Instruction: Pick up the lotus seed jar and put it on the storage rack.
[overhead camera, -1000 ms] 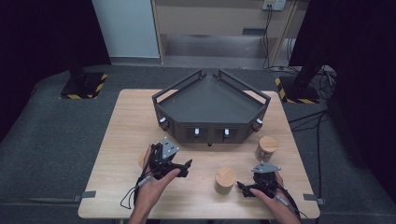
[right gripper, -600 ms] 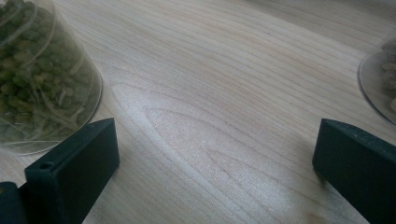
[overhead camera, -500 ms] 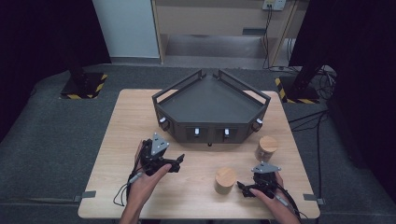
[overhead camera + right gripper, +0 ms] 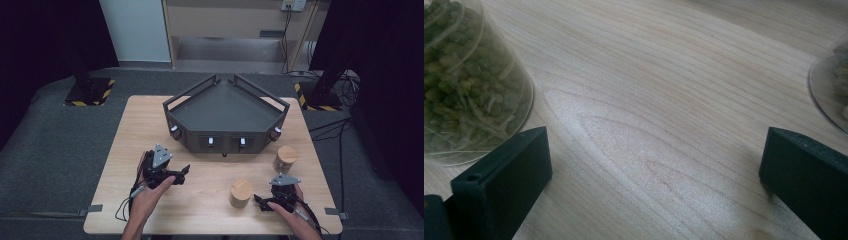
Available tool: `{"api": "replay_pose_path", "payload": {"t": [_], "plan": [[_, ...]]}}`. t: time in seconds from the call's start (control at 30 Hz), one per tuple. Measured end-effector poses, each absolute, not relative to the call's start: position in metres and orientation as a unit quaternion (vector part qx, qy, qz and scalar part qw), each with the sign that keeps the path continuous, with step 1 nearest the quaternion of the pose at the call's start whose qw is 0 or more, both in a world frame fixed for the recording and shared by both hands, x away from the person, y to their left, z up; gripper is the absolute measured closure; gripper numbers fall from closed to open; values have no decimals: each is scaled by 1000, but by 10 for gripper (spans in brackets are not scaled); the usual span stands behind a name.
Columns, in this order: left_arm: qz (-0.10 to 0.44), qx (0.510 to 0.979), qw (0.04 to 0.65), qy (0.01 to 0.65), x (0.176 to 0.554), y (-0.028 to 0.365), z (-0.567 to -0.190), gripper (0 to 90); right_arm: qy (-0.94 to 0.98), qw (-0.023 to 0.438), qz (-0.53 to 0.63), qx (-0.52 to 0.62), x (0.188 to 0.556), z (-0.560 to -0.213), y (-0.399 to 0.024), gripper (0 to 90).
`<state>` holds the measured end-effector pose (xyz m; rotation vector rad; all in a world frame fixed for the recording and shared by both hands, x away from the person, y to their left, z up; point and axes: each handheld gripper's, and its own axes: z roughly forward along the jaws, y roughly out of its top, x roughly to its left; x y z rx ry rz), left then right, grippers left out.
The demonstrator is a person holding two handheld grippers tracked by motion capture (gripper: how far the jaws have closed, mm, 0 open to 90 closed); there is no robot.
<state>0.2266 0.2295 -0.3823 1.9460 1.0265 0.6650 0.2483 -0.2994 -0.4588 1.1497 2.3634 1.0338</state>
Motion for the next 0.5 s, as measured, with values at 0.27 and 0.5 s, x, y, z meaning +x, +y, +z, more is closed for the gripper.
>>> {"api": "replay_pose_path", "payload": {"t": [0.27,0.5], "plan": [[271,767,405,417,222,243,-390,22,826,158,361,402,248,-459,-299,4],[267,755,406,440,220,259,-402,23,826,158,361,402,248,-459,-299,4]]}}
